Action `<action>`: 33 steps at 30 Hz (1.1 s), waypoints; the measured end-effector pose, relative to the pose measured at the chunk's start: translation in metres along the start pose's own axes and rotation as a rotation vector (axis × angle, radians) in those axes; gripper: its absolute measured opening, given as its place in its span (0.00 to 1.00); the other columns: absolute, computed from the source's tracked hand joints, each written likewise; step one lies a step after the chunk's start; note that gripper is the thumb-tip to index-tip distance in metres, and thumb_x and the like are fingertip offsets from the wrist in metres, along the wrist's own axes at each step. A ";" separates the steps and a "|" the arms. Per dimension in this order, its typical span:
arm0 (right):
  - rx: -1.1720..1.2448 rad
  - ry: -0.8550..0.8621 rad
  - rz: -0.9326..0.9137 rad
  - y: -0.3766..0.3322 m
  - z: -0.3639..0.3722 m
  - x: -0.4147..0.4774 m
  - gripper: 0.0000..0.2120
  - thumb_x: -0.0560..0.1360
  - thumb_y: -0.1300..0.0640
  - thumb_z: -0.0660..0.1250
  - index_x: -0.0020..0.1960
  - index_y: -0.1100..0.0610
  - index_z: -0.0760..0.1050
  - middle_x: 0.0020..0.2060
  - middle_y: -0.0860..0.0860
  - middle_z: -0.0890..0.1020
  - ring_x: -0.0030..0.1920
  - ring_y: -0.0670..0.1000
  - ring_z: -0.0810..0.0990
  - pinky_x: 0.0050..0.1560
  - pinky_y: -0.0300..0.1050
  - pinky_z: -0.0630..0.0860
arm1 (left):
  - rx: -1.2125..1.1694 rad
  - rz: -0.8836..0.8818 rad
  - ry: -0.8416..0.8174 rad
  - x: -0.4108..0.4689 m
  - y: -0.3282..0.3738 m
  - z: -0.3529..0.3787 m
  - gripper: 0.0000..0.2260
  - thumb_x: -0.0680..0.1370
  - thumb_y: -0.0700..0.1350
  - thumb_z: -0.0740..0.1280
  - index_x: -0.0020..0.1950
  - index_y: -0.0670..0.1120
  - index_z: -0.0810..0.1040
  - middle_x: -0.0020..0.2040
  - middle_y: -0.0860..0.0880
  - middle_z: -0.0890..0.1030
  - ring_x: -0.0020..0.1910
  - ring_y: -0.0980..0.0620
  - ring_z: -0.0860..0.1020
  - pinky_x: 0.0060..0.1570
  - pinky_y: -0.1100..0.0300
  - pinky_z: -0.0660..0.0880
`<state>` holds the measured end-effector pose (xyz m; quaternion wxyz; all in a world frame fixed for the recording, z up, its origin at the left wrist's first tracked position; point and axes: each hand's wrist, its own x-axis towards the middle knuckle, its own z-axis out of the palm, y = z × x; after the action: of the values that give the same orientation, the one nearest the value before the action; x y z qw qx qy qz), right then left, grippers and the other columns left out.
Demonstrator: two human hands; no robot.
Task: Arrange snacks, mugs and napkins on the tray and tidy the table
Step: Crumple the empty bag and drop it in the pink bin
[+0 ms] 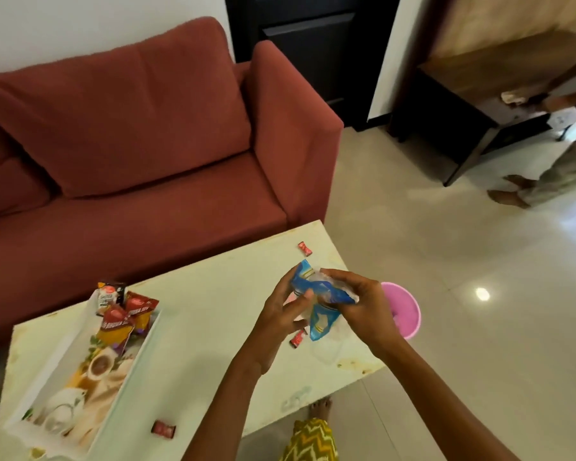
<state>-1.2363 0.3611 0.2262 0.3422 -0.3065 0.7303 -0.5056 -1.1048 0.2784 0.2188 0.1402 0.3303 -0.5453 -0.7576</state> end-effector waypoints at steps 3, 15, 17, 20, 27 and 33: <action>-0.057 0.068 -0.006 0.019 -0.026 0.030 0.17 0.67 0.71 0.71 0.52 0.56 0.80 0.51 0.48 0.80 0.50 0.47 0.79 0.39 0.28 0.77 | 0.022 -0.030 -0.015 0.048 -0.005 0.025 0.24 0.72 0.48 0.68 0.65 0.64 0.66 0.65 0.54 0.74 0.63 0.53 0.76 0.53 0.62 0.78; -0.103 0.224 0.304 0.172 -0.109 0.117 0.21 0.66 0.71 0.71 0.54 0.52 0.77 0.56 0.50 0.75 0.58 0.52 0.74 0.49 0.45 0.80 | 0.240 -0.218 0.171 0.181 -0.079 0.089 0.26 0.74 0.48 0.67 0.69 0.59 0.62 0.65 0.61 0.67 0.64 0.59 0.67 0.54 0.65 0.70; -0.069 0.304 0.411 0.220 -0.125 0.134 0.19 0.67 0.68 0.72 0.56 0.55 0.76 0.58 0.54 0.75 0.57 0.53 0.75 0.48 0.43 0.80 | 0.222 -0.224 0.224 0.204 -0.097 0.096 0.21 0.74 0.45 0.68 0.64 0.57 0.67 0.63 0.59 0.70 0.64 0.58 0.69 0.53 0.68 0.69; -0.103 0.347 0.521 0.287 -0.146 0.156 0.20 0.67 0.67 0.72 0.58 0.59 0.74 0.59 0.57 0.74 0.58 0.56 0.75 0.50 0.48 0.79 | 0.239 -0.250 0.308 0.234 -0.118 0.104 0.15 0.74 0.43 0.67 0.60 0.52 0.72 0.60 0.55 0.75 0.62 0.54 0.73 0.54 0.65 0.69; -0.298 0.187 0.542 0.412 -0.168 0.214 0.20 0.72 0.65 0.68 0.62 0.61 0.72 0.61 0.60 0.74 0.58 0.57 0.74 0.50 0.38 0.70 | 0.242 -0.282 0.435 0.290 -0.158 0.123 0.06 0.75 0.43 0.67 0.51 0.52 0.78 0.52 0.54 0.81 0.54 0.56 0.78 0.58 0.60 0.73; -0.429 -0.005 0.597 0.484 -0.170 0.249 0.24 0.72 0.64 0.67 0.67 0.62 0.65 0.64 0.60 0.71 0.62 0.58 0.71 0.57 0.39 0.66 | 0.236 -0.294 0.441 0.315 -0.186 0.139 0.06 0.75 0.44 0.66 0.49 0.54 0.79 0.51 0.52 0.83 0.54 0.55 0.80 0.55 0.59 0.73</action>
<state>-1.5677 0.3988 -0.2363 0.4045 -0.1459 0.8762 -0.2179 -1.4015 0.2683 -0.0358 0.1045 0.5765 -0.5321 -0.6112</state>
